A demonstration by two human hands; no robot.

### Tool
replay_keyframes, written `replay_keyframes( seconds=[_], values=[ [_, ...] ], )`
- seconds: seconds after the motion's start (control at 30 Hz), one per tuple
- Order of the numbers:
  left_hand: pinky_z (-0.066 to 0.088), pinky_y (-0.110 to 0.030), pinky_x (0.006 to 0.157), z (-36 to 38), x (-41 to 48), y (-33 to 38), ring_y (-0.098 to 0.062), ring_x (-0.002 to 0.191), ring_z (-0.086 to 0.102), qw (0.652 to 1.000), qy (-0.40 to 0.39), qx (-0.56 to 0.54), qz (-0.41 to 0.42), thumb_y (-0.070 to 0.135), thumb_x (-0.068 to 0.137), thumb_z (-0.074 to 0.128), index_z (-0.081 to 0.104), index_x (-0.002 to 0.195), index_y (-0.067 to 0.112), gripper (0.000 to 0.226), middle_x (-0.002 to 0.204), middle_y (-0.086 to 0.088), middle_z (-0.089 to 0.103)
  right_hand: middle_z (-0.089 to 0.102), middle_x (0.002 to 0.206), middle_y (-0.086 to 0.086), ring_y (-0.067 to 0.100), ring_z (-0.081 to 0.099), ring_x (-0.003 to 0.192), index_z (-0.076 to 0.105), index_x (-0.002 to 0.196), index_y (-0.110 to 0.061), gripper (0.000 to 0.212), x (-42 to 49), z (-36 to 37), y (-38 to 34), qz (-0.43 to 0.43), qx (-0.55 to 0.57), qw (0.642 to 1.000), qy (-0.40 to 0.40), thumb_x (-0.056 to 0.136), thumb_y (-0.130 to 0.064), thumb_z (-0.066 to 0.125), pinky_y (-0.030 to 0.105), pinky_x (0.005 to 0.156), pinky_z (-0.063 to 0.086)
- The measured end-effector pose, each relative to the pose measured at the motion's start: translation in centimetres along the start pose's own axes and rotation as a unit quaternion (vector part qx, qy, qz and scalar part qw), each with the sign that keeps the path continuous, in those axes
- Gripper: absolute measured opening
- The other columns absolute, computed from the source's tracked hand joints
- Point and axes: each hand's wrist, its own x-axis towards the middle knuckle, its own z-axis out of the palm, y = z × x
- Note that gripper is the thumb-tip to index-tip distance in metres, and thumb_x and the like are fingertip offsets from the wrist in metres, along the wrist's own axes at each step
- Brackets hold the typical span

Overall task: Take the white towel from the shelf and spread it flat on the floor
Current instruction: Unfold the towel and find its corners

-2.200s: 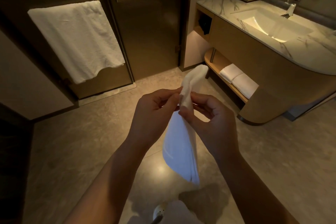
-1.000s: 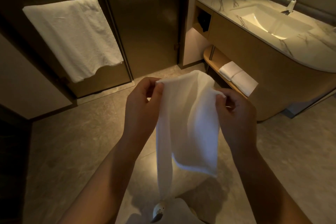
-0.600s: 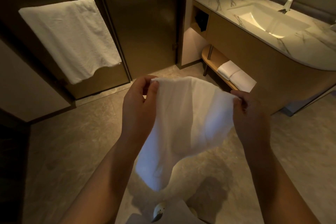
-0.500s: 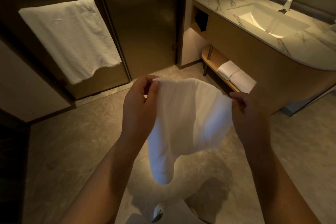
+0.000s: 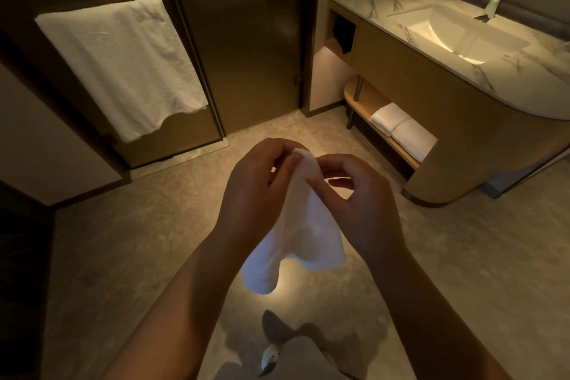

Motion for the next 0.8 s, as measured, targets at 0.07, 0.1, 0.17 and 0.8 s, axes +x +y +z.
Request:
replay_keyframes(
  seconds=[0.07, 0.1, 0.17, 0.8],
  values=[
    [0.040, -0.008, 0.069, -0.3, -0.1, 0.0, 0.003, 0.088, 0.055, 1.000, -0.003, -0.001, 0.003, 0.017, 0.094, 0.051, 0.064, 0.100, 0.020, 0.015, 0.094, 0.013, 0.064, 0.060, 0.089, -0.027, -0.006, 0.059, 0.088, 0.062, 0.100, -0.033, 0.014, 0.1, 0.4, -0.1, 0.003, 0.009, 1.000, 0.010, 0.087, -0.036, 0.061, 0.008, 0.074, 0.047],
    [0.041, -0.008, 0.069, -0.3, -0.2, -0.1, 0.003, 0.088, 0.055, 1.000, -0.003, -0.002, 0.003, 0.017, 0.094, 0.051, 0.064, 0.100, 0.021, 0.015, 0.093, 0.014, 0.063, 0.059, 0.087, -0.026, -0.006, 0.058, 0.088, 0.063, 0.100, -0.031, 0.013, 0.2, 0.5, -0.2, 0.001, 0.006, 1.000, 0.015, 0.088, -0.036, 0.059, 0.007, 0.073, 0.046],
    [0.042, -0.010, 0.068, -0.4, -0.4, -0.2, 0.003, 0.088, 0.056, 1.000, 0.002, -0.012, 0.000, 0.018, 0.094, 0.050, 0.064, 0.100, 0.022, 0.016, 0.094, 0.016, 0.063, 0.057, 0.085, -0.026, -0.006, 0.057, 0.087, 0.063, 0.099, -0.028, 0.013, 0.3, 0.8, -0.4, -0.001, -0.008, 1.000, 0.020, 0.089, -0.035, 0.057, 0.006, 0.071, 0.044],
    [0.049, -0.020, 0.065, 1.2, -0.9, 0.7, -0.007, 0.081, 0.060, 0.996, 0.017, -0.088, 0.015, 0.030, 0.091, 0.053, 0.064, 0.094, 0.027, 0.012, 0.085, 0.010, 0.065, 0.060, 0.088, -0.010, 0.002, 0.055, 0.085, 0.063, 0.096, -0.018, 0.013, 1.0, -1.9, -3.2, -0.060, -0.035, 0.995, 0.068, 0.092, -0.025, 0.053, 0.007, 0.069, 0.040]
  ],
)
